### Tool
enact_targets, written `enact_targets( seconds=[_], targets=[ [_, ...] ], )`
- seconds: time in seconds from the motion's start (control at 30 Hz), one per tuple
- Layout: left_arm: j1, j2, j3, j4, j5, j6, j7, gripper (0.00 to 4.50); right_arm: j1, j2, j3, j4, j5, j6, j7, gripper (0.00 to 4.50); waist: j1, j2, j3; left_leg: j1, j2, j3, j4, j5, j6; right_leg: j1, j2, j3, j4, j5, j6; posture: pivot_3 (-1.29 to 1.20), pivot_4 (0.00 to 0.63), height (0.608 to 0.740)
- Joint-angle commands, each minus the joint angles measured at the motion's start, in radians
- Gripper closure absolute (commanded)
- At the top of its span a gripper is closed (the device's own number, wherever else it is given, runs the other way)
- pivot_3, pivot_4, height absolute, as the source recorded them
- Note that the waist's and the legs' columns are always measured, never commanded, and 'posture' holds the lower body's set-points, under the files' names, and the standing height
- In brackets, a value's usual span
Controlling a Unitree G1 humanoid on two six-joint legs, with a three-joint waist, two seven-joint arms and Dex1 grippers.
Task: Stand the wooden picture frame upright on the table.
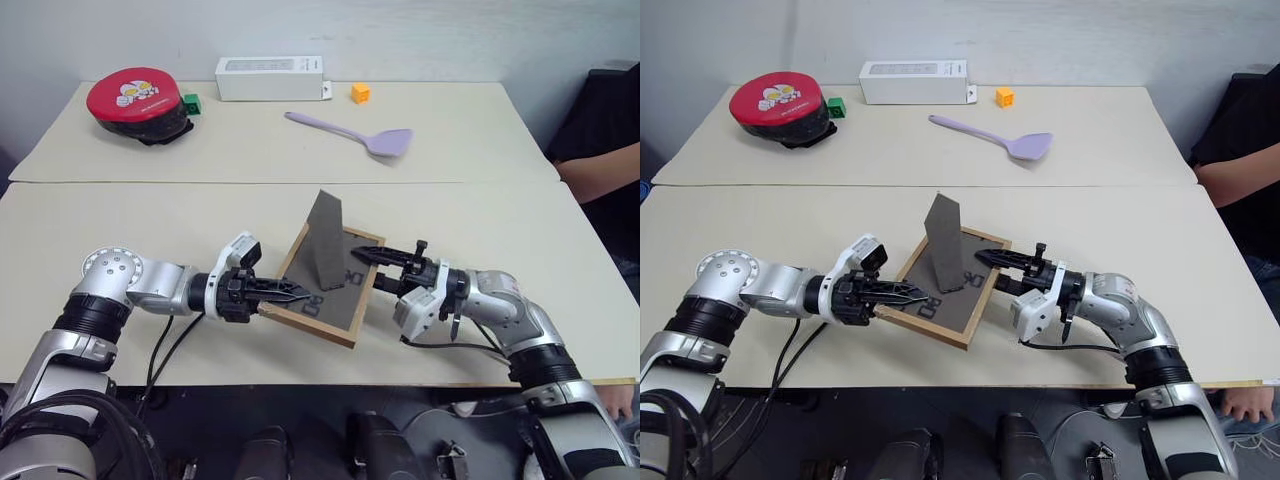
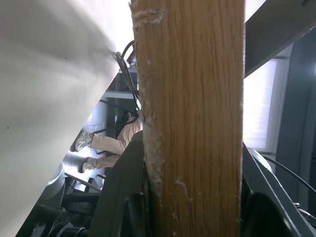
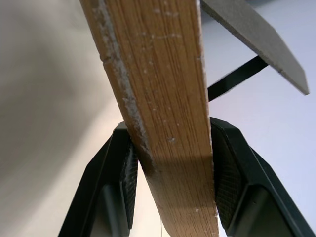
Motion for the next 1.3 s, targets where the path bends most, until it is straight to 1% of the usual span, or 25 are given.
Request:
enact_targets(
  seconds=[0.03, 0.13, 0.2, 0.23, 0.3, 0.33, 0.37, 0.4, 0.43, 0.5, 0.53, 0.6, 0.67, 0.7, 0.73, 0.77, 0.8, 0.83, 0.87, 0.9, 0.93, 1.0, 1.1, 1.2, 1.3],
  targets=[
    [0.022, 0.002, 0.056, -0.111, -0.032, -0.022, -0.010, 3.22, -0.023, -0.002, -0.013, 0.000, 0.025, -0.006, -0.082, 2.94, 0.000, 0.000, 0.000, 0.000, 0.000, 0.000, 0.000, 0.000, 0.000, 0.000, 0.000, 0.000, 0.000, 0.000, 0.000, 0.00, 0.150, 0.740],
    [0.067, -0.004, 0.117, -0.194, -0.018, -0.141, 0.119, 3.22, -0.033, 0.002, -0.015, -0.005, 0.018, 0.008, -0.110, 2.94, 0.000, 0.000, 0.000, 0.000, 0.000, 0.000, 0.000, 0.000, 0.000, 0.000, 0.000, 0.000, 0.000, 0.000, 0.000, 0.00, 0.150, 0.740],
    [0.071, 0.015, 0.148, -0.205, -0.025, -0.135, 0.116, 2.51, -0.036, -0.002, -0.010, -0.009, 0.021, 0.009, -0.117, 2.94, 0.000, 0.000, 0.000, 0.000, 0.000, 0.000, 0.000, 0.000, 0.000, 0.000, 0.000, 0.000, 0.000, 0.000, 0.000, 0.00, 0.150, 0.740],
    [0.074, 0.028, 0.162, -0.215, -0.029, -0.132, 0.114, 2.27, -0.035, -0.005, -0.007, -0.010, 0.023, 0.010, -0.119, 2.96, 0.000, 0.000, 0.000, 0.000, 0.001, 0.000, 0.000, 0.000, 0.000, 0.000, 0.000, 0.000, 0.000, 0.000, 0.000, 0.00, 0.150, 0.740],
    [0.077, 0.056, 0.185, -0.213, -0.032, -0.138, 0.130, 1.64, -0.033, -0.011, 0.000, -0.012, 0.030, 0.009, -0.123, 3.21, 0.000, 0.000, 0.000, 0.000, 0.001, 0.000, 0.001, 0.000, 0.000, 0.000, 0.000, 0.000, 0.000, 0.000, 0.000, 0.00, 0.150, 0.740],
    [0.085, 0.061, 0.214, -0.216, -0.032, -0.167, 0.141, 1.37, -0.033, -0.015, 0.004, -0.014, 0.033, 0.007, -0.128, 3.22, 0.000, 0.000, 0.000, 0.000, 0.001, 0.000, 0.000, 0.000, 0.000, 0.000, 0.000, 0.000, 0.000, 0.000, 0.000, 0.00, 0.150, 0.740],
    [0.090, 0.063, 0.255, -0.211, -0.032, -0.185, 0.118, 1.08, -0.032, -0.017, 0.008, -0.017, 0.036, 0.008, -0.132, 3.22, 0.000, 0.000, 0.000, 0.000, 0.000, 0.000, 0.000, 0.000, 0.000, 0.000, 0.000, 0.000, 0.000, 0.000, 0.000, 0.00, 0.150, 0.740],
    [0.093, 0.077, 0.287, -0.201, -0.029, -0.197, 0.102, 1.07, -0.031, -0.019, 0.011, -0.021, 0.039, 0.009, -0.136, 3.22, 0.000, 0.000, 0.000, 0.000, 0.001, 0.000, 0.000, 0.000, 0.000, 0.000, 0.000, 0.000, 0.000, 0.000, 0.000, 0.00, 0.150, 0.740],
    [0.098, 0.087, 0.320, -0.203, 0.004, -0.217, 0.089, 1.07, -0.030, -0.021, 0.014, -0.024, 0.041, 0.009, -0.140, 3.22, 0.000, 0.000, 0.000, 0.000, 0.001, 0.000, 0.000, 0.000, 0.000, 0.000, 0.000, 0.000, 0.000, 0.000, 0.000, 0.00, 0.150, 0.740],
    [0.119, 0.127, 0.357, -0.247, 0.144, -0.234, 0.025, 1.07, -0.027, -0.026, 0.020, -0.027, 0.060, 0.013, -0.139, 3.22, 0.000, 0.000, 0.000, 0.000, 0.001, 0.000, 0.000, 0.000, 0.000, 0.000, 0.000, 0.000, 0.000, 0.000, 0.000, 0.00, 0.150, 0.740],
    [0.139, 0.145, 0.379, -0.273, 0.221, -0.258, -0.033, 1.07, -0.024, -0.029, 0.023, -0.031, 0.073, 0.018, -0.136, 3.22, -0.001, 0.000, 0.000, 0.000, 0.001, 0.000, 0.000, 0.000, 0.000, 0.000, 0.000, 0.000, 0.000, 0.000, 0.000, 0.00, 0.150, 0.740],
    [0.202, 0.191, 0.385, -0.358, 0.437, -0.397, -0.218, 1.07, -0.011, -0.035, 0.026, -0.039, 0.120, 0.042, -0.122, 3.22, -0.003, 0.000, 0.000, 0.000, 0.000, 0.000, -0.001, 0.000, 0.000, 0.000, 0.000, 0.000, -0.001, 0.000, 0.000, 0.00, 0.150, 0.740],
    [0.248, 0.210, 0.381, -0.408, 0.596, -0.523, -0.352, 1.07, -0.001, -0.037, 0.017, -0.049, 0.157, 0.075, -0.117, 3.22, -0.002, 0.001, 0.000, 0.000, 0.001, 0.001, -0.002, 0.000, 0.000, 0.000, 0.000, 0.000, -0.001, 0.000, -0.001, 0.00, 0.150, 0.740],
    [0.294, 0.186, 0.401, -0.447, 0.723, -0.723, -0.475, 1.07, 0.005, -0.038, 0.017, -0.060, 0.212, 0.127, -0.090, 3.22, -0.001, 0.001, 0.000, 0.000, 0.001, 0.001, -0.002, 0.000, 0.000, 0.001, 0.000, 0.000, -0.002, 0.000, -0.001, 0.00, 0.150, 0.740],
    [0.353, 0.183, 0.398, -0.489, 0.871, -0.927, -0.582, 1.07, 0.018, -0.026, 0.016, -0.095, 0.342, 0.231, -0.039, 3.22, 0.000, 0.001, 0.000, 0.000, 0.001, 0.002, -0.002, 0.000, 0.000, 0.001, 0.001, 0.000, -0.002, 0.000, -0.001, 0.00, 0.150, 0.740],
    [0.395, 0.172, 0.390, -0.517, 0.997, -1.091, -0.648, 1.07, 0.046, -0.012, 0.024, -0.167, 0.550, 0.433, 0.056, 3.22, 0.002, 0.001, 0.000, 0.000, 0.001, 0.002, -0.003, 0.000, 0.000, 0.001, 0.000, 0.000, -0.004, -0.001, -0.001, 0.00, 0.150, 0.740],
    [0.419, 0.161, 0.382, -0.527, 1.082, -1.195, -0.689, 1.07, 0.065, -0.003, 0.028, -0.222, 0.697, 0.582, 0.126, 3.22, 0.003, 0.001, 0.000, 0.000, 0.001, 0.002, -0.003, 0.000, 0.000, 0.001, 0.000, 0.000, -0.008, -0.001, -0.001, 0.00, 0.150, 0.740],
    [0.432, 0.154, 0.374, -0.520, 1.131, -1.247, -0.719, 1.07, 0.089, 0.003, 0.024, -0.295, 0.869, 0.750, 0.183, 3.22, 0.006, 0.001, 0.000, 0.000, 0.002, 0.002, -0.002, 0.000, 0.000, 0.002, 0.001, -0.001, -0.008, -0.001, -0.001, 0.00, 0.150, 0.740],
    [0.440, 0.131, 0.385, -0.516, 1.149, -1.291, -0.754, 0.90, 0.107, -0.007, 0.014, -0.360, 1.022, 0.927, 0.224, 3.22, 0.008, 0.001, 0.000, 0.000, 0.002, 0.001, -0.002, 0.000, 0.000, 0.002, 0.000, -0.001, -0.008, -0.001, -0.001, 0.00, 0.150, 0.740],
    [0.446, 0.119, 0.381, -0.514, 1.201, -1.362, -0.786, 0.72, 0.119, -0.032, 0.011, -0.396, 1.120, 1.085, 0.261, 3.22, 0.011, 0.001, 0.000, 0.000, 0.002, 0.000, -0.002, 0.000, 0.000, 0.003, 0.000, -0.002, -0.008, -0.001, -0.001, 0.00, 0.150, 0.740],
    [0.447, 0.105, 0.381, -0.513, 1.225, -1.400, -0.817, 0.52, 0.125, -0.043, 0.002, -0.411, 1.159, 1.159, 0.289, 3.22, 0.011, 0.001, 0.000, 0.000, 0.002, -0.001, -0.002, 0.000, 0.000, 0.003, -0.001, -0.002, -0.008, -0.001, -0.001, 0.00, 0.150, 0.740],
    [0.434, 0.068, 0.379, -0.511, 1.258, -1.437, -0.823, 0.01, 0.120, -0.038, -0.021, -0.372, 1.161, 1.237, 0.283, 3.22, 0.012, 0.001, 0.000, 0.000, 0.002, -0.001, -0.002, -0.001, 0.002, 0.003, -0.002, -0.002, -0.008, -0.001, -0.001, 0.00, 0.150, 0.740],
    [0.429, 0.024, 0.379, -0.505, 1.292, -1.466, -0.834, 0.00, 0.108, -0.019, -0.050, -0.303, 1.172, 1.349, 0.270, 3.22, 0.012, 0.001, 0.000, 0.000, 0.002, 0.000, -0.002, -0.002, 0.003, 0.003, -0.002, -0.001, -0.008, -0.001, -0.001, 0.00, 0.150, 0.740],
    [0.436, -0.006, 0.376, -0.518, 1.305, -1.442, -0.827, 0.00, 0.104, 0.006, -0.030, -0.213, 1.083, 1.311, 0.326, 3.22, 0.009, 0.001, 0.000, -0.001, 0.002, 0.001, -0.002, -0.002, 0.004, 0.002, -0.002, -0.001, -0.007, 0.000, -0.001, 0.00, 0.150, 0.740],
    [0.440, -0.026, 0.373, -0.520, 1.327, -1.448, -0.829, 0.00, 0.087, 0.049, -0.050, -0.132, 1.071, 1.334, 0.327, 3.22, 0.001, 0.001, 0.000, 0.000, 0.002, 0.002, -0.003, -0.003, 0.005, 0.002, -0.001, 0.000, -0.007, 0.000, -0.001, 0.00, 0.150, 0.740]
  ],
)
